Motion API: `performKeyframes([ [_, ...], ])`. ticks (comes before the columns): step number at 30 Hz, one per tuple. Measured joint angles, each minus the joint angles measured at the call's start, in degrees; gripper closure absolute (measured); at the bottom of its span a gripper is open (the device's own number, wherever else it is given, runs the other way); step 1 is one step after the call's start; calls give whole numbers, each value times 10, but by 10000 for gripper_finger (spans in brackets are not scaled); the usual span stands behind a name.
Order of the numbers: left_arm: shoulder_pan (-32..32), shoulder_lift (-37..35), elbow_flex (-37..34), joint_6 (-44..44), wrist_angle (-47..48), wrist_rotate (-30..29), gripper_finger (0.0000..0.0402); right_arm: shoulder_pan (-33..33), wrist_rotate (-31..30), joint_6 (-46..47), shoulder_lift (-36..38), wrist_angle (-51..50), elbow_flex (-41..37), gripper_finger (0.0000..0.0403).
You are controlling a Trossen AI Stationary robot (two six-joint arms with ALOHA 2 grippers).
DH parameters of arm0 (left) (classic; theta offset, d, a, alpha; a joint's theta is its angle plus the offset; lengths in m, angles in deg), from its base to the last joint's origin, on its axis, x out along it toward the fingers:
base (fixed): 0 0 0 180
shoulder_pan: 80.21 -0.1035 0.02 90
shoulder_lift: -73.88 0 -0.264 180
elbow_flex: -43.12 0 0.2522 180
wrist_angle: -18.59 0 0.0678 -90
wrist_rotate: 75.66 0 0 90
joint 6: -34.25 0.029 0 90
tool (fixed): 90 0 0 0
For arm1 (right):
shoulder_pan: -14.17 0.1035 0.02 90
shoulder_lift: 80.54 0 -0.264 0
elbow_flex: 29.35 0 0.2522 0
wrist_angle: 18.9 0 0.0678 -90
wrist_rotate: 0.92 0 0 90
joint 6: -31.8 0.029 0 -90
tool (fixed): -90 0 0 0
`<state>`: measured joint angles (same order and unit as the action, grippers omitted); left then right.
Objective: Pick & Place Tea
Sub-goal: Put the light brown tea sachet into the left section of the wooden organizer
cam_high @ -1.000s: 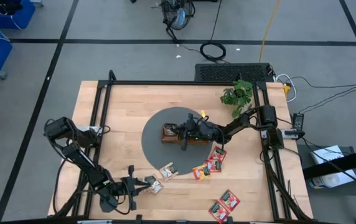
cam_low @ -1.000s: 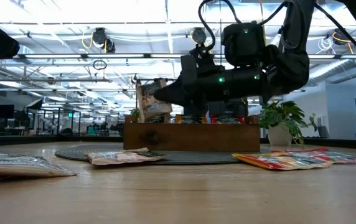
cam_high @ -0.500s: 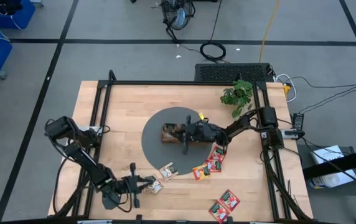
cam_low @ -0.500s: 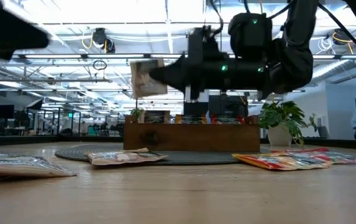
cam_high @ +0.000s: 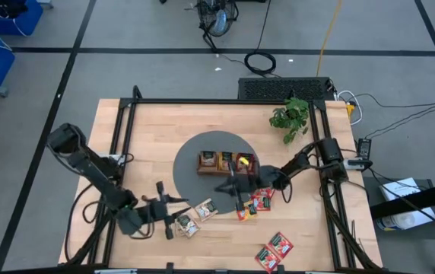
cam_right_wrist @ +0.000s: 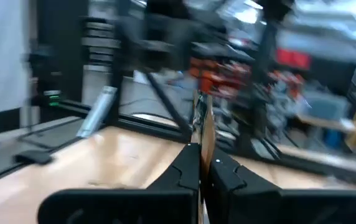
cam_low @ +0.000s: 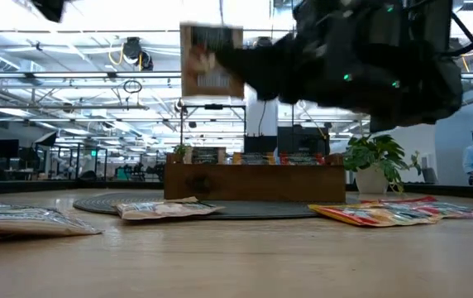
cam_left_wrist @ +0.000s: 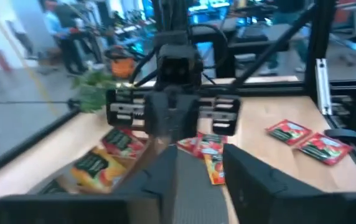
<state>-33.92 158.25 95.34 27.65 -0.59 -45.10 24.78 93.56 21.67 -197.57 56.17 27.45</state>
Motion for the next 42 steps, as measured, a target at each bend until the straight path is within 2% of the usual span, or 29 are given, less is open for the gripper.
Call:
performKeyframes([
  [5,-61,-1,0,-7,4,125,213,30,1,-32,15,-31,19,403],
  [9,-102,-1,0,-31,10,209,196,32,-29,-28,26,-78,29,403],
  [13,-127,-1,0,-49,28,238,195,29,-31,-28,26,-92,36,403],
  [18,-146,-1,0,-72,60,240,196,30,-29,-28,26,-117,46,403],
  [22,-157,-1,0,-73,67,261,229,29,-31,-28,26,-144,55,403],
  [31,-164,-1,1,-61,64,306,389,28,-44,-26,26,-150,55,403],
  [42,-180,0,1,-67,95,323,396,28,-46,-9,25,-198,55,393],
])
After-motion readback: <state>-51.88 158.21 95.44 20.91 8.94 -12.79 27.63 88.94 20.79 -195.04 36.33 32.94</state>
